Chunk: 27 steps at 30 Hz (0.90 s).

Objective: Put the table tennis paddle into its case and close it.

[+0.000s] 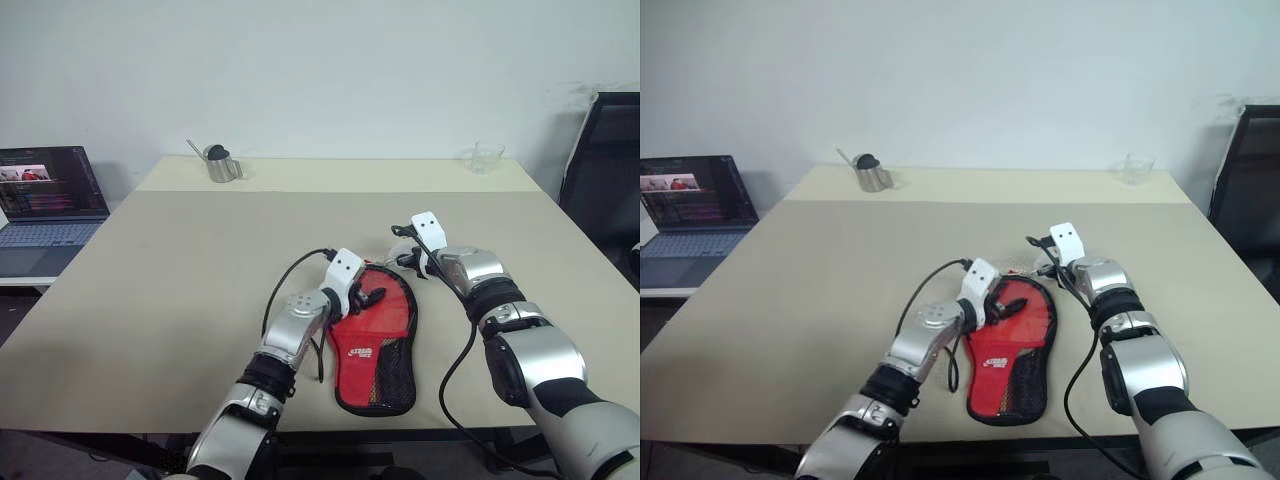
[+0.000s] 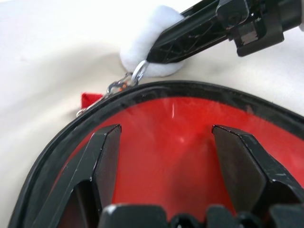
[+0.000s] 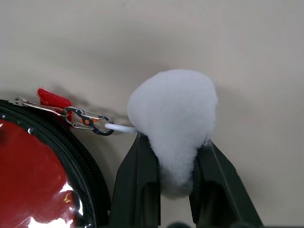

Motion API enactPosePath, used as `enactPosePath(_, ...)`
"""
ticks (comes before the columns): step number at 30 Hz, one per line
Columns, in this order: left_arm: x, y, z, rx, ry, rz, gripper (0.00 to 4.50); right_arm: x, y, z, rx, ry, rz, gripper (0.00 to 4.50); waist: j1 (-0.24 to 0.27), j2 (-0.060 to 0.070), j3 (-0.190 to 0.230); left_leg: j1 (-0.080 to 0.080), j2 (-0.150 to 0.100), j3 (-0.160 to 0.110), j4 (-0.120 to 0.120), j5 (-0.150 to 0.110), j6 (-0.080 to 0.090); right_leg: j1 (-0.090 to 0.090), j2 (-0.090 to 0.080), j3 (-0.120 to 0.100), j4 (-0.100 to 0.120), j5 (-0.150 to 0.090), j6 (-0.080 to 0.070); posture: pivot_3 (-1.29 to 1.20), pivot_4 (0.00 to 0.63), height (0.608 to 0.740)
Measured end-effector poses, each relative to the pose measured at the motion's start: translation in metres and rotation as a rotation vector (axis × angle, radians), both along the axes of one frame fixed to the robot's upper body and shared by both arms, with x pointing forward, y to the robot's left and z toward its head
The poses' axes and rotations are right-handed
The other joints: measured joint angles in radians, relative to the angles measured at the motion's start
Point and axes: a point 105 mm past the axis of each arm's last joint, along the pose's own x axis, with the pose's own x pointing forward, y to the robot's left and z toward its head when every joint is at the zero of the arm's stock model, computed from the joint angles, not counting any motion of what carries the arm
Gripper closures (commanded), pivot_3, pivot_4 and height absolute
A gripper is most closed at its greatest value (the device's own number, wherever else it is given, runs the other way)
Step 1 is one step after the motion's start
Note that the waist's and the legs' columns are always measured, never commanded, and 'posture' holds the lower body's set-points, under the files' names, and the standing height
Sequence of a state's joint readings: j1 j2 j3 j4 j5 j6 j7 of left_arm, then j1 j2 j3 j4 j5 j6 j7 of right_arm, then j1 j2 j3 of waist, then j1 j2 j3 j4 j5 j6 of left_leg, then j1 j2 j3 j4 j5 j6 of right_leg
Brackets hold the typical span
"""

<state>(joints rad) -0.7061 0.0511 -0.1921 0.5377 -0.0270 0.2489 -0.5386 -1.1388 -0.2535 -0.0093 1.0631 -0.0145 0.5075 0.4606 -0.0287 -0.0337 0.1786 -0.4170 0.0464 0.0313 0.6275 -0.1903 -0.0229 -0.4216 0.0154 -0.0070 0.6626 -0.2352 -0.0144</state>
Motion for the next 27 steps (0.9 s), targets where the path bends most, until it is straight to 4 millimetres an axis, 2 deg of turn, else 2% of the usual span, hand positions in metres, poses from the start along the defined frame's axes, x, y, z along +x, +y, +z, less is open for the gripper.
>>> enactPosePath(8,-0.004,-0.005,-0.002,0.011,-0.022,-0.015,1.16,0.000,-0.004,0.011,0.003,-0.025,0.033,4.16,0.001,0.000,0.000,0.000,0.000,0.000,0.000,0.000,0.000,0.000,0.000,0.000,0.000,0.000,0.000,0.00,0.150,0.740)
enactPosePath(16,-0.004,-0.004,-0.001,0.026,-0.025,0.002,1.16,-0.011,-0.016,-0.002,-0.019,0.016,0.069,4.16,0.001,0.000,0.000,0.000,0.000,0.000,0.000,0.000,0.000,0.000,0.000,0.000,0.000,0.000,0.000,0.00,0.150,0.740)
enactPosePath(21,-0.004,-0.003,-0.002,0.027,-0.022,0.007,1.16,-0.016,-0.031,-0.003,-0.040,0.017,0.059,4.16,0.003,0.000,0.000,0.000,0.000,0.000,0.000,0.000,0.000,0.000,0.000,-0.001,-0.001,0.000,0.000,0.00,0.150,0.740)
enactPosePath(27,-0.004,-0.003,-0.002,0.031,-0.022,0.008,1.16,-0.019,-0.039,-0.003,-0.050,0.023,0.046,4.16,0.003,0.001,0.000,0.000,0.000,-0.001,0.000,0.000,0.000,0.000,0.000,-0.001,-0.001,0.000,0.000,0.00,0.150,0.740)
